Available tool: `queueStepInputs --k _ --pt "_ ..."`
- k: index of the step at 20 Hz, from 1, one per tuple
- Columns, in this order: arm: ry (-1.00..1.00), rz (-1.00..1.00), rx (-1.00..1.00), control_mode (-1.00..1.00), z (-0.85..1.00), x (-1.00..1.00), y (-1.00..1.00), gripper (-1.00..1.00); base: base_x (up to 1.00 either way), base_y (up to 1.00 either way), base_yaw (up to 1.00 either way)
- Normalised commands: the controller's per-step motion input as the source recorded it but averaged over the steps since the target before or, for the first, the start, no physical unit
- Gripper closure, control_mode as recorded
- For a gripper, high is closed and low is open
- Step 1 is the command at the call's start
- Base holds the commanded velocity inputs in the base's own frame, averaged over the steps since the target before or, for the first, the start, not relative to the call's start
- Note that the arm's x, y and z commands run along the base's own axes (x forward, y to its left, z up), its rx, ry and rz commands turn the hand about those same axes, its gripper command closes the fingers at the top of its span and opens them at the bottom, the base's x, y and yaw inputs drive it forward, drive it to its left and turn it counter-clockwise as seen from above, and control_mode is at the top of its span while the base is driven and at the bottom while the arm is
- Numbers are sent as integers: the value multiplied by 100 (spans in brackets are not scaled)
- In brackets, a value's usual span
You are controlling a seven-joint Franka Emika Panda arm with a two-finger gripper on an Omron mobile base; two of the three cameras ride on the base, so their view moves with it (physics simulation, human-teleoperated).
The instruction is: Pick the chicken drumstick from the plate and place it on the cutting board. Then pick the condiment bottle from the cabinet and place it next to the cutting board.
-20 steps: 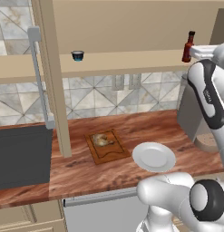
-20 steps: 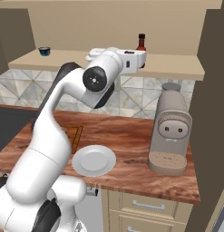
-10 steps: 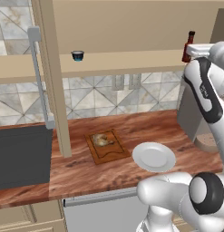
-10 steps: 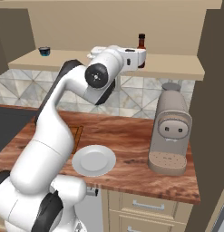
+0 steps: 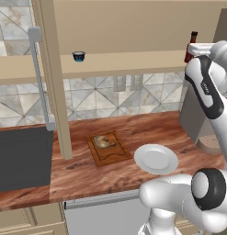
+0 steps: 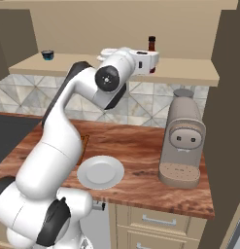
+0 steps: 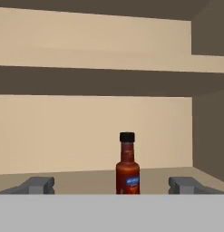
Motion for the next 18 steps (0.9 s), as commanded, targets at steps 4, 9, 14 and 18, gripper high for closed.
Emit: queueStepInputs --k 4,9,14,18 --pt "0 0 2 -100 0 10 -14 -100 0 0 0" --pt "0 0 1 -100 0 9 -4 -100 0 0 0" --pt "0 0 1 -100 0 10 0 -100 0 0 0" --pt "0 0 0 -100 -1 11 0 -100 0 0 0"
